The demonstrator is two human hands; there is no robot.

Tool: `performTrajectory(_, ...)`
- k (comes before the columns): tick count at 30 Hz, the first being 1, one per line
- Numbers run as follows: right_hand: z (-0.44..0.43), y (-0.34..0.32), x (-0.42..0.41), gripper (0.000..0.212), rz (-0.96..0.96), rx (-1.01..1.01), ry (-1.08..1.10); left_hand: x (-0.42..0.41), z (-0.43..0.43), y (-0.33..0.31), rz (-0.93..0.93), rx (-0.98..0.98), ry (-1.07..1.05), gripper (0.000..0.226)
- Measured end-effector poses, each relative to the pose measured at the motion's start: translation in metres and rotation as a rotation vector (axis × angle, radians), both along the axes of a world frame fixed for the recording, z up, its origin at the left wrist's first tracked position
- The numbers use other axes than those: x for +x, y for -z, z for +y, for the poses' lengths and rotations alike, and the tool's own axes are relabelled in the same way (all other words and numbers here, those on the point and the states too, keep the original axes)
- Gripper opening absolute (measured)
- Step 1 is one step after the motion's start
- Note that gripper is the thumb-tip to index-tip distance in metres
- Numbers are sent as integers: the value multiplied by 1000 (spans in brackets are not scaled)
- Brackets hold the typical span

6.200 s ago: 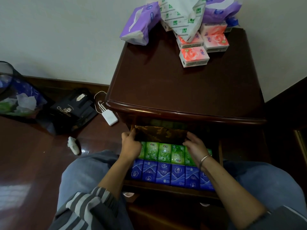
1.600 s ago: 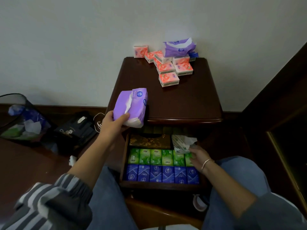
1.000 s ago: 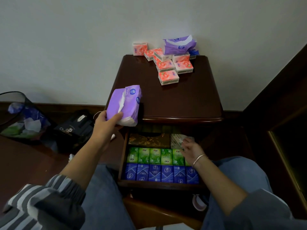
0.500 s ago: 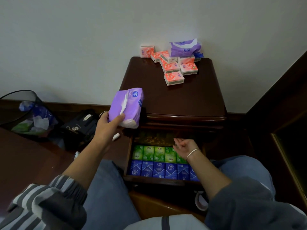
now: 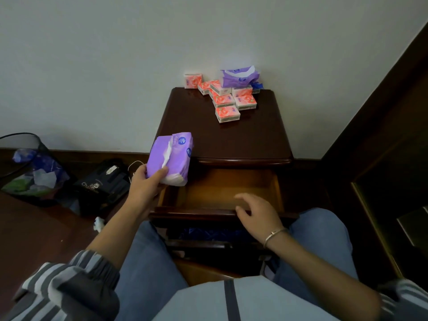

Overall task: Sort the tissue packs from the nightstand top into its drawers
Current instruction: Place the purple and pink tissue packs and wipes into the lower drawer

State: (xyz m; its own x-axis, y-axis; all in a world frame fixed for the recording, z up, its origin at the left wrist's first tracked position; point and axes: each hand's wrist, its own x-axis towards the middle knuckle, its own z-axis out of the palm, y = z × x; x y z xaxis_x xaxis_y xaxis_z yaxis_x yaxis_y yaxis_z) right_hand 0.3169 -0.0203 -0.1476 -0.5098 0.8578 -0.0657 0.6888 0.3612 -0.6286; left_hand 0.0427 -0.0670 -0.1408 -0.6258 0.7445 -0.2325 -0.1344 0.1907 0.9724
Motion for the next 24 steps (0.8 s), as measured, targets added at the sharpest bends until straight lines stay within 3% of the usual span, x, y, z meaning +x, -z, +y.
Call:
performTrajectory(4,13,8,-25,44,-382,-82,-100,6,-6,-8,-23,14,47,41)
performTrajectory(10,14,14,-16,69,-473,-195,-177,2,-26,-8,-81,-58,210,26)
performTrajectory(13,11,16,6,59,-272,-535,-234,-1,-36,-3,-90,-210,318,31)
performTrajectory(15,19,8,14,50,-3,-778,-59,-4,-38,0,-130,-286,403,40)
performTrajectory(18,41,-2,10,57,213,-828,198,-6,-36,0,-281,-345,542,43)
performTrajectory(21,48,-9,-12,58,348,-875,179,-8,-29,-4,-355,-408,678,49)
performTrajectory(23,44,-10,-29,45,327,-888,85,-6,-20,-2,-196,-461,730,56)
performTrajectory(24,40,-9,-36,39,314,-878,53,-4,-16,1,-18,-478,714,60)
